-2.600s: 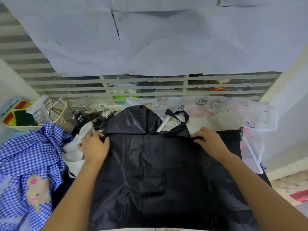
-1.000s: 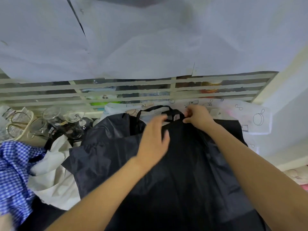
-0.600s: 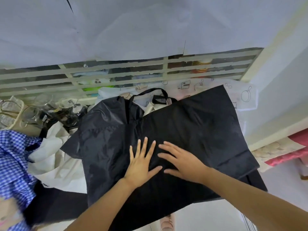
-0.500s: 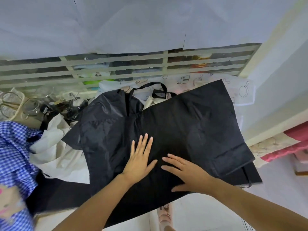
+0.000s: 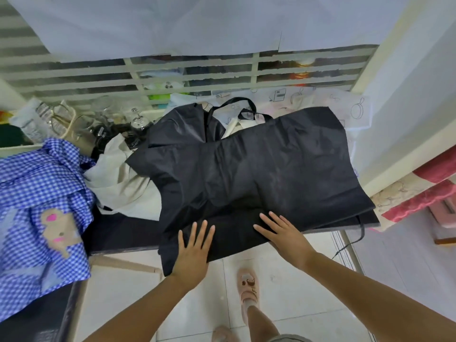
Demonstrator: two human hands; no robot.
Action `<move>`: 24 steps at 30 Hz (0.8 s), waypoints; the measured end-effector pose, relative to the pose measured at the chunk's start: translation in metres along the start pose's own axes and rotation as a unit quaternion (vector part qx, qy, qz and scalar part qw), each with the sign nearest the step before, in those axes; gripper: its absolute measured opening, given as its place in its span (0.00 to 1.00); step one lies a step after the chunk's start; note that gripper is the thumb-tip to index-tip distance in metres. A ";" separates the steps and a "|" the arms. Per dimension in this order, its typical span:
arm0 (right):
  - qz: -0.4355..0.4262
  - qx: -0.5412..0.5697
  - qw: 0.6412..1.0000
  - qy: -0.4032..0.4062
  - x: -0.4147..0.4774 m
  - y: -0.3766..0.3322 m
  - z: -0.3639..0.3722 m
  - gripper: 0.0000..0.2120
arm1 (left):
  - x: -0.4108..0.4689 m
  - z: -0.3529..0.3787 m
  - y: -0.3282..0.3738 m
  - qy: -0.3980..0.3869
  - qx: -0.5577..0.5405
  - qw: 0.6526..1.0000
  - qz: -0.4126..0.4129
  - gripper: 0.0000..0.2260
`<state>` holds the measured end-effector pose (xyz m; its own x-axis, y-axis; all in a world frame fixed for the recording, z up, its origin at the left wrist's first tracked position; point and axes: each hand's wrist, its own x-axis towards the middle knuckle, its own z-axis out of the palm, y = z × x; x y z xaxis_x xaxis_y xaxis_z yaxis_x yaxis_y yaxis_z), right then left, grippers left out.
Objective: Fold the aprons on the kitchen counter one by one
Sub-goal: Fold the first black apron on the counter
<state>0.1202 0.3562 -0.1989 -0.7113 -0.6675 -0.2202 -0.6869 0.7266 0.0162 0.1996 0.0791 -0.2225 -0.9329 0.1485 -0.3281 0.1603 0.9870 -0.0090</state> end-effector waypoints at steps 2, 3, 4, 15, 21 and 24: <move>-0.007 -0.002 1.000 0.015 -0.006 -0.007 -0.001 0.31 | -0.010 -0.008 -0.003 -0.022 -0.015 0.999 -0.018 0.63; -0.001 -0.005 1.000 0.013 -0.010 -0.013 -0.004 0.32 | -0.018 -0.012 -0.005 -0.015 -0.009 0.999 -0.029 0.61; 0.010 0.000 1.000 0.010 -0.016 -0.017 -0.005 0.33 | -0.025 -0.015 -0.008 -0.011 0.007 0.999 -0.029 0.55; 0.118 0.016 0.991 -0.058 -0.085 -0.006 -0.022 0.30 | -0.090 -0.051 -0.042 -0.109 0.115 0.987 0.025 0.31; 0.158 -0.025 0.986 -0.050 -0.113 -0.009 -0.038 0.29 | -0.106 -0.063 -0.035 -0.113 0.129 0.979 -0.111 0.14; 0.172 -0.015 0.984 -0.053 -0.118 -0.007 -0.041 0.27 | -0.110 -0.076 -0.038 -0.096 0.138 0.976 -0.141 0.13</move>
<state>0.2028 0.4230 -0.1335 -0.8835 -0.3619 -0.2974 -0.4145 0.8998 0.1365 0.2719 0.0296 -0.1140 -0.8787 -0.1674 -0.4470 0.0111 0.9290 -0.3698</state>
